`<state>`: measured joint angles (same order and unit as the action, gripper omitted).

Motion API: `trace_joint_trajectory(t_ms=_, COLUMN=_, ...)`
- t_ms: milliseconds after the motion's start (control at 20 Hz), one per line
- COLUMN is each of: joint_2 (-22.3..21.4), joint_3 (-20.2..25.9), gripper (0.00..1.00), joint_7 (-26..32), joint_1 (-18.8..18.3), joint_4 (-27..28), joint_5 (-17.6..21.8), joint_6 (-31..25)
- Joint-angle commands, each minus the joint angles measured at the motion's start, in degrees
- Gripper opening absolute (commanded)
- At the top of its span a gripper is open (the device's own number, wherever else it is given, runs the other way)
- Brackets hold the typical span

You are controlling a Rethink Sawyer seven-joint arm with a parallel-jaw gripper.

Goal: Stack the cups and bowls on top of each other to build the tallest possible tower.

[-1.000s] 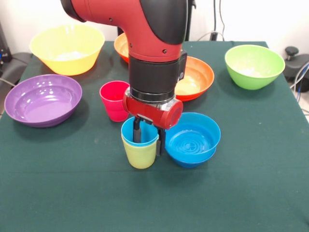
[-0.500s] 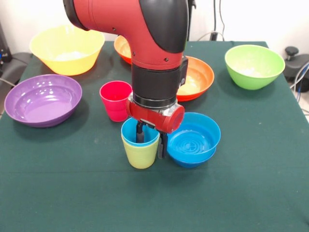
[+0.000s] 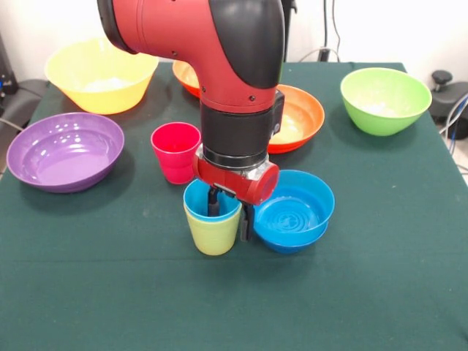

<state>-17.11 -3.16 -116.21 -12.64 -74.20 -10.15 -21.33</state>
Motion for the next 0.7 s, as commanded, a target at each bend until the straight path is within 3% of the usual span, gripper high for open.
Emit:
trace_joint_trajectory(t_ms=50, joint_2=1.7, joint_3=5.2, gripper=1.0, joint_7=-5.7, joint_1=-0.4, joint_4=-3.2, joint_5=0.7, joint_6=2.4)
trace_joint_trajectory(t_ms=150, joint_2=1.7, joint_3=4.9, gripper=1.0, joint_7=-5.8, joint_1=-0.3, joint_4=-3.1, joint_5=0.7, joint_6=2.2)
trace_joint_trajectory(t_ms=200, joint_2=1.7, joint_3=4.8, gripper=0.0, joint_7=-5.8, joint_1=-0.2, joint_4=-3.0, joint_5=0.7, joint_6=2.1)
trace_joint_trajectory(t_ms=700, joint_2=1.7, joint_3=3.7, gripper=0.0, joint_7=-5.5, joint_1=0.3, joint_4=-1.8, joint_5=0.8, joint_6=1.0)
